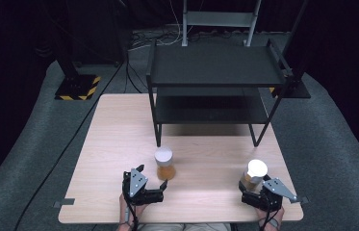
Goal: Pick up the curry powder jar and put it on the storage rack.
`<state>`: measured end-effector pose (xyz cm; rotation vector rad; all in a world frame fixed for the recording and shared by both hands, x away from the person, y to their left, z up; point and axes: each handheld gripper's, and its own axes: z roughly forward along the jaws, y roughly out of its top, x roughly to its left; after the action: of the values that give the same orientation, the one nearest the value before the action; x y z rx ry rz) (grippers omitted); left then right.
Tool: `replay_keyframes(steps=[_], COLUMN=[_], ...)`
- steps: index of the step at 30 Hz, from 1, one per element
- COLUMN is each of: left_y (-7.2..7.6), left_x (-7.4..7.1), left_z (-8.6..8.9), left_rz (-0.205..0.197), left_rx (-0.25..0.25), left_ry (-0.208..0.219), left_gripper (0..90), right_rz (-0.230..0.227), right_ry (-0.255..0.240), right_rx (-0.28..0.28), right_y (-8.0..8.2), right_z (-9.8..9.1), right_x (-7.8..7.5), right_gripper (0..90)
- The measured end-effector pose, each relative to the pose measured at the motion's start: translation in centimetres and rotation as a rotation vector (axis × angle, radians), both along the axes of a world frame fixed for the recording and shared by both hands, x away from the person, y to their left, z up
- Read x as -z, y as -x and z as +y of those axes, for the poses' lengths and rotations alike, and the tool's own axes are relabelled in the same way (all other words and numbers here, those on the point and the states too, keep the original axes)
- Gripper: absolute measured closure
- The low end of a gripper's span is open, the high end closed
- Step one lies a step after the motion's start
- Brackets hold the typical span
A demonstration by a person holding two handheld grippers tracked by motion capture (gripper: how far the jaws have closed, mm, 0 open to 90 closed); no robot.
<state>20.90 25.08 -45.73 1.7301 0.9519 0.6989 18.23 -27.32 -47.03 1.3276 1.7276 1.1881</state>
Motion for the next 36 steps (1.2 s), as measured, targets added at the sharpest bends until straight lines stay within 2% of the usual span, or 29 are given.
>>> replay_keyframes(steps=[11, 12, 14, 15, 22, 27, 36], left_y=[-0.8, -1.3, -1.5, -2.0, -2.9, -3.6, -4.6], left_x=[0.2, 0.1, 0.2, 0.1, 0.4, 0.8, 0.5], left_z=[-0.6, -0.7, -0.8, -1.0, -1.3, -1.4, -1.9], left_rz=[0.014, 0.035, 0.038, 0.055, 0.06, 0.044, 0.017], left_rx=[0.001, 0.005, 0.004, 0.006, -0.014, -0.022, -0.034], left_ry=[-0.004, 0.018, 0.019, 0.028, 0.061, 0.085, 0.078], left_gripper=[0.1, 0.1, 0.1, 0.1, 0.0, 0.0, 0.0], right_rz=[0.001, 0.003, 0.005, 0.005, 0.003, 0.006, 0.006], right_ry=[0.005, 0.005, 0.007, 0.008, 0.005, 0.008, 0.006], right_rx=[0.001, 0.003, 0.004, 0.005, 0.005, 0.007, 0.005], right_y=[0.0, -0.1, -0.1, -0.1, -0.1, -0.1, -0.1], right_z=[0.1, 0.1, 0.1, 0.2, 0.1, 0.2, 0.2], right_x=[0.0, -0.1, -0.1, -0.1, -0.1, -0.1, -0.1], right_gripper=[1.1, 1.1, 1.1, 1.1, 1.1, 1.1, 1.1])
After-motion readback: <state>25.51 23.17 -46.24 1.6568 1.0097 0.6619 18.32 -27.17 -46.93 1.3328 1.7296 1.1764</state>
